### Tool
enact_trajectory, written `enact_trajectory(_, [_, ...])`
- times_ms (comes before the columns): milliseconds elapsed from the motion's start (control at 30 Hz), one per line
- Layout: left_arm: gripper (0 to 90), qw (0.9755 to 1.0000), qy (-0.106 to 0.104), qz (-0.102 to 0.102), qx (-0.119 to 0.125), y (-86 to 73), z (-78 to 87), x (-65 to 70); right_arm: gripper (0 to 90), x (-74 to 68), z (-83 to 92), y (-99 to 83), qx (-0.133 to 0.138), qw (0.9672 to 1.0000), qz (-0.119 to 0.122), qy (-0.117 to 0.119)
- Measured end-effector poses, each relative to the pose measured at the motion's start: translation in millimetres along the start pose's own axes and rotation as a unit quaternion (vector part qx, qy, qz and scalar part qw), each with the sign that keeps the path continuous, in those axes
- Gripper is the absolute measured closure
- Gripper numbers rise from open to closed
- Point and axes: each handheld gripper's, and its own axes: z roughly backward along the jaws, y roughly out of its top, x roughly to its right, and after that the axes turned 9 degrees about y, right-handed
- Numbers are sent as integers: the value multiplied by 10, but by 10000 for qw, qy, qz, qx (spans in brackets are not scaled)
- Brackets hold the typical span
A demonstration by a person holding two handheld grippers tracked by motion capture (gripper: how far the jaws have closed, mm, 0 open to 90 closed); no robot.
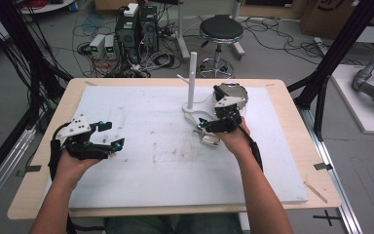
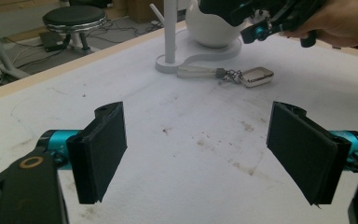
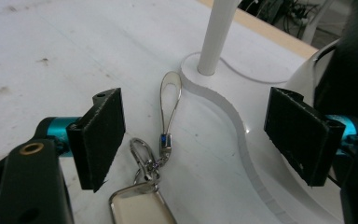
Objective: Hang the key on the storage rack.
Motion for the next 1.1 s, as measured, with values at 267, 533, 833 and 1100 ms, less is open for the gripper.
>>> enact_trajectory(267, [200,10000,26,8,-14,-14,2,-18,254,101,-363,-105,-435,9987,-241,54])
enact_trajectory(533, [199,10000,17,-4,-43,-30,-15,-20,345,116,-594,-167,-711,9971,-255,104])
enact_trajectory(833, [199,10000,9,6,-18,-24,-1,-11,824,2,-673,-185,-946,9944,-181,424])
enact_trajectory(1100, [199,10000,12,5,9,-16,23,-22,835,-33,-507,-98,-832,9964,-20,170])
